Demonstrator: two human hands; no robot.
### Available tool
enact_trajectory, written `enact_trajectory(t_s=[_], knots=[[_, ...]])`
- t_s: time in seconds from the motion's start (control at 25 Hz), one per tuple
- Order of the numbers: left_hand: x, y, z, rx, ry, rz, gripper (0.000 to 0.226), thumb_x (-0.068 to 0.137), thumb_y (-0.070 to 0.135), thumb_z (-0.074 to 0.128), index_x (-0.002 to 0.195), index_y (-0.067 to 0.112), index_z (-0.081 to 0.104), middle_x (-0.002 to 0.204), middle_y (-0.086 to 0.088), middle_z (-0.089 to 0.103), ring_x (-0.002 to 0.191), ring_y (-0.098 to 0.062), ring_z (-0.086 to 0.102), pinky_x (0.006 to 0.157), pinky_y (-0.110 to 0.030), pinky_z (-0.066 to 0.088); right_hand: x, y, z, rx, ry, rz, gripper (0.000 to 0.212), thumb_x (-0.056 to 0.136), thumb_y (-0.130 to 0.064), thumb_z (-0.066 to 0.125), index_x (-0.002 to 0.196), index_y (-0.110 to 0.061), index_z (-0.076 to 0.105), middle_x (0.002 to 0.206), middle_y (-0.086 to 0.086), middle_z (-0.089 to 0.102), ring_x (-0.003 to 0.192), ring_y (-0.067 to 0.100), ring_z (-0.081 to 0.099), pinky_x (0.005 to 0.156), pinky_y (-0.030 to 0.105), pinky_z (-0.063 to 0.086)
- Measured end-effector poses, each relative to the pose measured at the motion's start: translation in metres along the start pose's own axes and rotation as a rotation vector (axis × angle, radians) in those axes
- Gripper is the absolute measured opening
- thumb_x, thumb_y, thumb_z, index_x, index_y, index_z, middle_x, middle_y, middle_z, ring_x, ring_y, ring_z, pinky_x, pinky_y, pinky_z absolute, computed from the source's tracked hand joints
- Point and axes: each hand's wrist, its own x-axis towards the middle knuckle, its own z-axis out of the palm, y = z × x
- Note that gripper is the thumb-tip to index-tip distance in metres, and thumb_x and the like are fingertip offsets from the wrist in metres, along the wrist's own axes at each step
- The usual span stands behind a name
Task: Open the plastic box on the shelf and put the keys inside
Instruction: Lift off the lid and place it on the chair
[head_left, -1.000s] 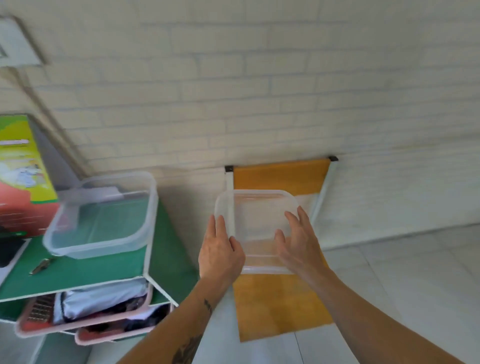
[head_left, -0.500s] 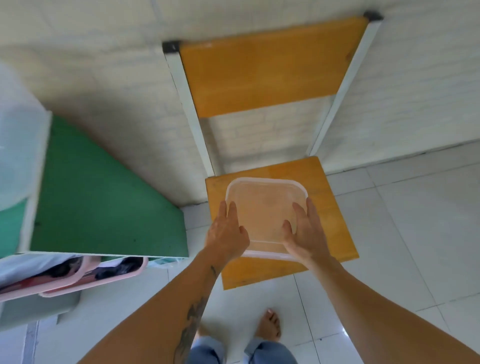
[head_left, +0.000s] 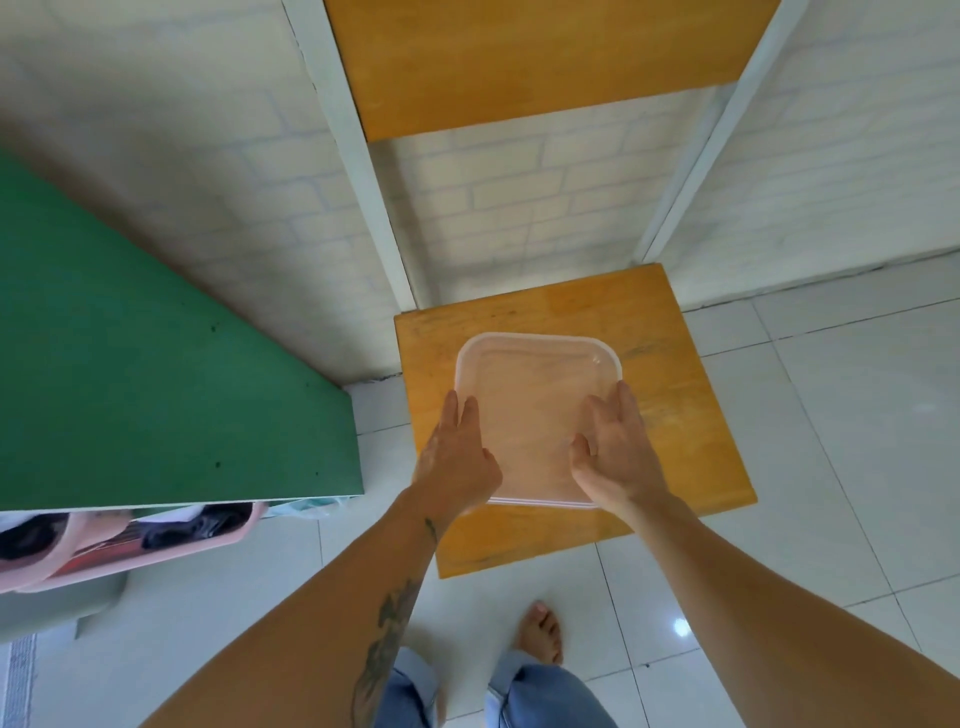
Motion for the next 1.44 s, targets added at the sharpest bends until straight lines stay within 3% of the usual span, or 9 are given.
enact_trajectory(t_s=[0.16,0.36,0.56,0.8,0.96,1.16,1.44], knots=[[-0.029,0.013,-0.035,-0.041,0.015,0.019,0.058,0.093,0.013,0.047,0.147,0.014,0.027,0.154,-0.002,0.027,0.137,-0.025,0.035,0.107,-0.036,0.04,-0.012,-0.024,-0.032,0.021,-0.063,-0.049,0.042,0.096,-0.021,0.051,0.135,-0.011,0.043,0.154,0.01,0.027,0.134,0.03,0.039,0.098,0.039,0.046],[-0.106,0.027,-0.107,-0.188,0.056,-0.002,0.051,0.091,0.016,0.047,0.141,0.024,0.045,0.148,0.002,0.044,0.135,-0.022,0.042,0.108,-0.033,0.038,-0.058,-0.095,-0.101,0.203,-0.119,-0.155,0.048,0.096,-0.021,0.051,0.143,-0.015,0.044,0.147,0.003,0.046,0.131,0.021,0.047,0.109,0.031,0.037],[-0.19,0.043,-0.2,-0.269,0.274,0.043,0.045,0.087,0.013,0.043,0.128,0.022,0.06,0.133,0.0,0.06,0.12,-0.019,0.057,0.106,-0.029,0.043,-0.108,-0.169,-0.185,0.281,-0.058,-0.301,0.043,0.095,-0.019,0.051,0.138,-0.017,0.051,0.142,0.001,0.052,0.132,0.02,0.046,0.109,0.029,0.031],[-0.26,0.034,-0.282,-0.374,0.564,0.141,0.037,0.089,0.013,0.044,0.116,0.022,0.066,0.111,0.003,0.069,0.099,-0.016,0.065,0.095,-0.031,0.052,-0.135,-0.256,-0.247,0.284,0.082,-0.581,0.048,0.092,-0.023,0.05,0.139,-0.013,0.052,0.141,0.006,0.054,0.129,0.021,0.049,0.109,0.04,0.039],[-0.29,0.001,-0.311,-0.441,0.736,0.186,0.03,0.087,0.013,0.051,0.105,0.024,0.071,0.097,0.006,0.074,0.083,-0.012,0.068,0.085,-0.026,0.054,-0.152,-0.316,-0.249,0.23,0.093,-0.722,0.049,0.092,-0.026,0.053,0.14,-0.015,0.049,0.142,0.002,0.053,0.129,0.018,0.049,0.108,0.036,0.039],[-0.314,-0.073,-0.352,-0.509,0.866,0.138,0.032,0.085,0.006,0.051,0.099,0.025,0.072,0.089,0.006,0.074,0.078,-0.01,0.068,0.078,-0.019,0.051,-0.172,-0.403,-0.22,0.061,0.078,-0.855,0.058,0.092,-0.031,0.056,0.145,-0.017,0.041,0.146,0.004,0.047,0.133,0.021,0.043,0.111,0.035,0.035],[-0.324,-0.22,-0.398,-0.596,0.987,0.064,0.037,0.082,0.001,0.046,0.097,0.022,0.073,0.087,0.005,0.074,0.08,-0.018,0.069,0.073,-0.03,0.056,-0.191,-0.511,-0.14,-0.24,0.026,-0.894,0.064,0.09,-0.037,0.055,0.148,-0.018,0.034,0.146,0.006,0.043,0.133,0.028,0.04,0.109,0.04,0.036]])
